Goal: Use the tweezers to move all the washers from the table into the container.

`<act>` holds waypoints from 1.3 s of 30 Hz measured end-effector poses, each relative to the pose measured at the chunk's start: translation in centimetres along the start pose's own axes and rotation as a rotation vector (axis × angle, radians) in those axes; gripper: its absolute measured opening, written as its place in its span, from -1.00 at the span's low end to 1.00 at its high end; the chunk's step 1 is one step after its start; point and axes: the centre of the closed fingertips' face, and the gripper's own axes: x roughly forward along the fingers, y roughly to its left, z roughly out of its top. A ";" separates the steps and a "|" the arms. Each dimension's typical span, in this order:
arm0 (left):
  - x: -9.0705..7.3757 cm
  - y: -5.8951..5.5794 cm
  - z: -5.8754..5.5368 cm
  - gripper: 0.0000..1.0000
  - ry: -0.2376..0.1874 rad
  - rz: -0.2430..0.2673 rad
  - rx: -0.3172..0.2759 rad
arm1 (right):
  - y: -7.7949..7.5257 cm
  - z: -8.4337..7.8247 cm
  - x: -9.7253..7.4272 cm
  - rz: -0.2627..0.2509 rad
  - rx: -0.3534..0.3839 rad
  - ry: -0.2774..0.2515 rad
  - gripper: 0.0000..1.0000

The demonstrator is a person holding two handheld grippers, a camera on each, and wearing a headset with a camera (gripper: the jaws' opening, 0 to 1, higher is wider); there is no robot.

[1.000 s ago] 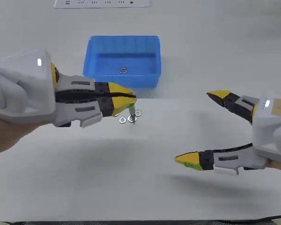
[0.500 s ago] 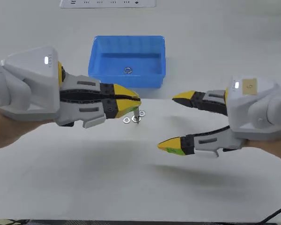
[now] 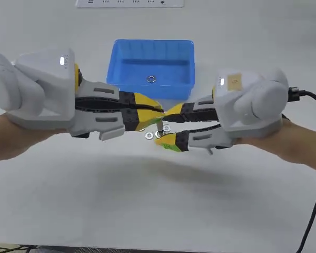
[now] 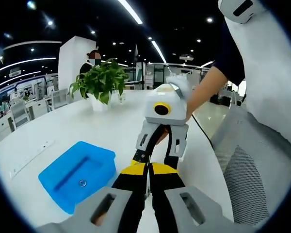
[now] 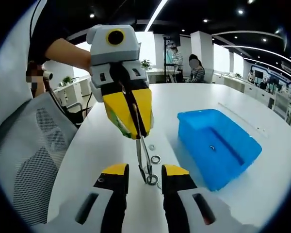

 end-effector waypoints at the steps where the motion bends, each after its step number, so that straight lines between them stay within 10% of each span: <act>1: 0.0 0.0 0.0 -0.90 0.000 -0.001 -0.001 | 0.1 0.0 0.0 0.006 -0.002 0.001 -0.46; 39: 0.3 0.1 -0.1 -0.88 0.028 0.017 -0.027 | 0.6 -0.7 0.8 0.113 -0.104 0.038 -0.83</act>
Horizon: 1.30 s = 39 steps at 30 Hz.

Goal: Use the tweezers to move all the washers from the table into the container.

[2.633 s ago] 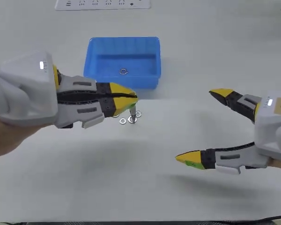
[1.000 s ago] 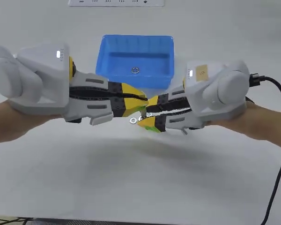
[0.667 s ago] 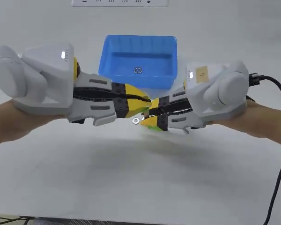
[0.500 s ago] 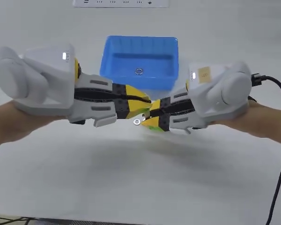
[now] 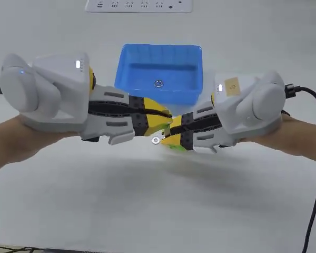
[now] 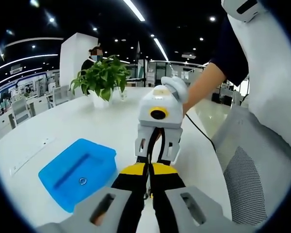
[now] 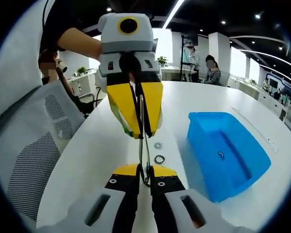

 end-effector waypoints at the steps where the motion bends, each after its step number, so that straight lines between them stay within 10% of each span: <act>1: 0.0 0.0 0.0 -0.87 0.001 0.004 -0.009 | 0.0 0.0 0.0 0.000 -0.003 0.001 -0.83; 18: -0.8 -0.1 -0.3 -0.59 0.027 0.021 -0.009 | -0.3 0.7 -0.7 -0.026 0.002 -0.002 -0.83; 39: -8.4 1.3 0.1 -0.35 -0.017 0.341 0.044 | -1.4 5.5 -3.4 -0.052 -0.041 0.007 -0.83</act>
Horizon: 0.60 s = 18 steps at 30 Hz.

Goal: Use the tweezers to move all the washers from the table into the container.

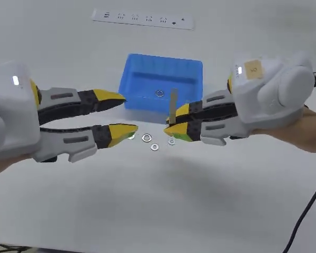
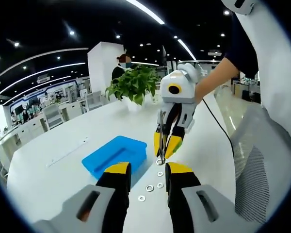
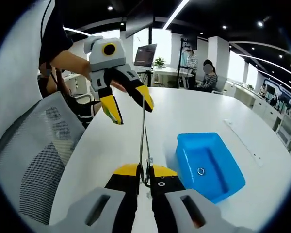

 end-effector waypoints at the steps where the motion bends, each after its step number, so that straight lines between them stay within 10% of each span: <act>1: -0.3 0.2 0.1 -0.34 -0.010 0.007 -0.011 | -0.3 0.4 -0.1 -0.006 -0.001 -0.005 -0.83; 18: -3.3 -0.5 -3.4 0.18 0.024 0.024 -0.143 | -8.6 3.8 -0.2 -0.138 0.009 -0.043 -0.82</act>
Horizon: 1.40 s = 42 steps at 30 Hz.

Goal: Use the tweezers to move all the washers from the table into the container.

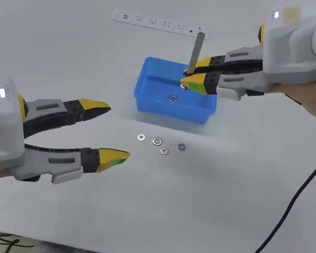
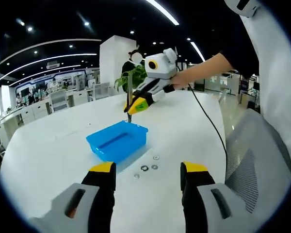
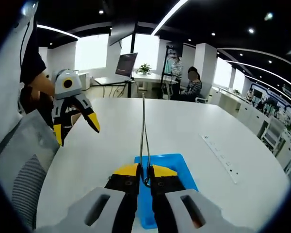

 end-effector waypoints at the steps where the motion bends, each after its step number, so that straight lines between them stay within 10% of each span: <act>1: -0.1 0.1 -0.2 0.21 0.000 0.002 -0.003 | -0.5 -0.1 0.2 -0.011 0.006 0.002 -0.82; 5: -0.5 0.3 -1.0 0.33 0.007 0.003 -0.028 | -3.2 -1.6 1.5 -0.038 0.031 0.016 -0.82; 17: -1.7 0.9 -2.5 0.61 0.047 0.047 -0.079 | -4.8 -6.4 5.0 -0.057 0.084 0.094 -0.82; 42: -0.8 0.5 -2.9 0.98 0.113 0.030 -0.103 | -4.1 -8.5 5.9 -0.054 0.107 0.088 -0.81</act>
